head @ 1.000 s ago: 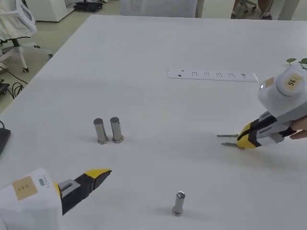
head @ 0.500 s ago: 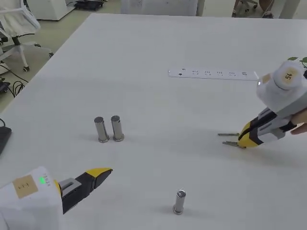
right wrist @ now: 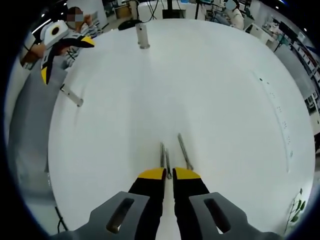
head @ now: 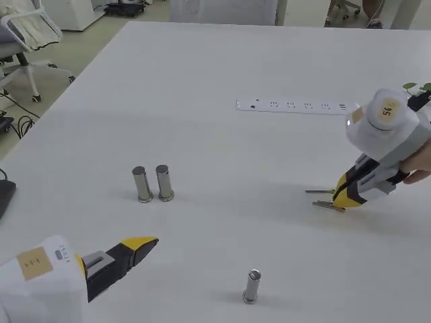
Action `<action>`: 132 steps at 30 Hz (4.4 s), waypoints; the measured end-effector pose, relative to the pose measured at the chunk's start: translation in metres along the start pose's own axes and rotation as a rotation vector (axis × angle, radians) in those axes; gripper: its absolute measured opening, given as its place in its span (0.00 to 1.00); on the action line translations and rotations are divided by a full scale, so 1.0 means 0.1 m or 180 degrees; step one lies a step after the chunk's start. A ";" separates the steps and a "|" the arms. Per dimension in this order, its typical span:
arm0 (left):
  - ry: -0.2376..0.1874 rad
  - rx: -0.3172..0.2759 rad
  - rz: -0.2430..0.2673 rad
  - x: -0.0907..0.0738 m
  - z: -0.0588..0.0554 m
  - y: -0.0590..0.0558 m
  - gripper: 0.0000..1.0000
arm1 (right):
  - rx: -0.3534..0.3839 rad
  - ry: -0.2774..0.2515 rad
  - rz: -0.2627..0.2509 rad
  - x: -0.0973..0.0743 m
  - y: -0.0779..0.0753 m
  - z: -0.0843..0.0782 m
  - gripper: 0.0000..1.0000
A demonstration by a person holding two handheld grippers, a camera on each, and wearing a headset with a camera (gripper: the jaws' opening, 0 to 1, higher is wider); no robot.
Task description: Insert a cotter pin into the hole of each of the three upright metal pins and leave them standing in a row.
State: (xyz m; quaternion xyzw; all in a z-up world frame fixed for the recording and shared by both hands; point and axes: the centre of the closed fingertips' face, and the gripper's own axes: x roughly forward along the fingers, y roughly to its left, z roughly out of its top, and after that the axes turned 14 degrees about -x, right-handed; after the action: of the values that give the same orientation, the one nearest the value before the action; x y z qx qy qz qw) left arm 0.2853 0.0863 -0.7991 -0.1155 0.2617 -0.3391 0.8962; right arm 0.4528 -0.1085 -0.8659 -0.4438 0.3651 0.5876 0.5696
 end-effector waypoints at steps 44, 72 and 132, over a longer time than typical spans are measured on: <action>0.0033 0.0048 0.0021 -0.02 0.02 0.01 0.82 | -0.0365 0.0171 -0.0209 0.00 0.01 -0.02 0.02; 0.0102 -0.0158 -0.0127 -0.04 0.17 -0.18 0.62 | -0.0671 -0.0154 -0.0693 -0.51 0.37 0.38 0.02; -0.0040 -0.1485 -0.0642 0.26 0.31 -0.71 0.16 | -0.1531 -0.0991 -0.0856 -0.61 1.51 1.55 0.02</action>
State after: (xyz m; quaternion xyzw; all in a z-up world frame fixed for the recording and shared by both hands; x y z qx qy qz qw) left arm 0.2803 0.0173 -0.7560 -0.3468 0.3144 -0.3566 0.8085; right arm 0.2838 0.0022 -0.7673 -0.5147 0.0622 0.6375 0.5699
